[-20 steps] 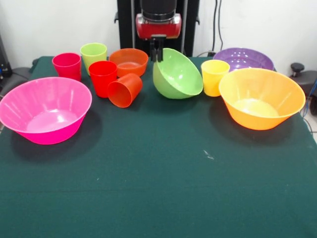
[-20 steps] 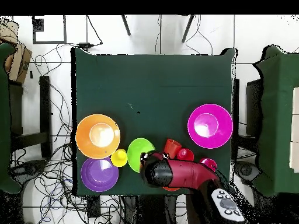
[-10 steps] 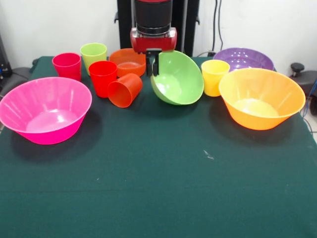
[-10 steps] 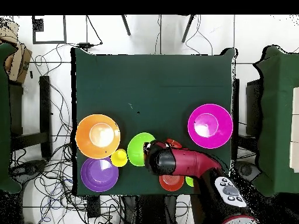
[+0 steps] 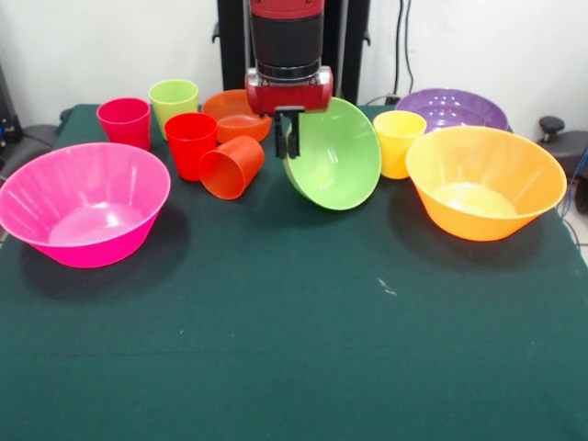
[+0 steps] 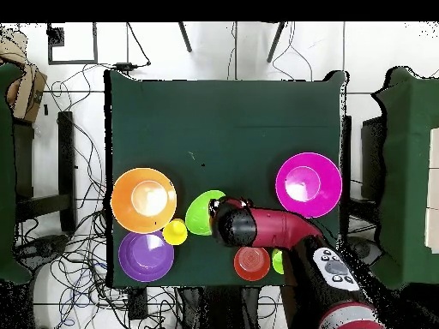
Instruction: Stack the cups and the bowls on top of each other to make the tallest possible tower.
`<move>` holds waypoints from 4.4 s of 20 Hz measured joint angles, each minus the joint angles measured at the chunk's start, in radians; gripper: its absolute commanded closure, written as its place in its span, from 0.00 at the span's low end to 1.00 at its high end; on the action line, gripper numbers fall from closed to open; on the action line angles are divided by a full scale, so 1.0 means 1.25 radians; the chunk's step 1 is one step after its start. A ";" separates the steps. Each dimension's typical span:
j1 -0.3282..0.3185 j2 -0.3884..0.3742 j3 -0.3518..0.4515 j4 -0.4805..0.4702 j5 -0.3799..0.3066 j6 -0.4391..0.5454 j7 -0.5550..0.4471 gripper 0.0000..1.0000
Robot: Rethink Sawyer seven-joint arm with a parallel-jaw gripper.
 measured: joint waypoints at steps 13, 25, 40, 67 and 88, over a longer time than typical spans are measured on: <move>0.002 -0.045 0.027 -0.012 0.000 0.075 0.000 1.00; -0.006 -0.079 0.074 -0.062 -0.001 0.173 0.000 1.00; -0.030 0.001 0.142 -0.142 -0.001 0.173 0.000 1.00; -0.108 -0.017 0.199 -0.153 -0.001 0.188 0.000 0.00; -0.168 -0.029 0.205 -0.136 -0.075 0.193 0.000 0.00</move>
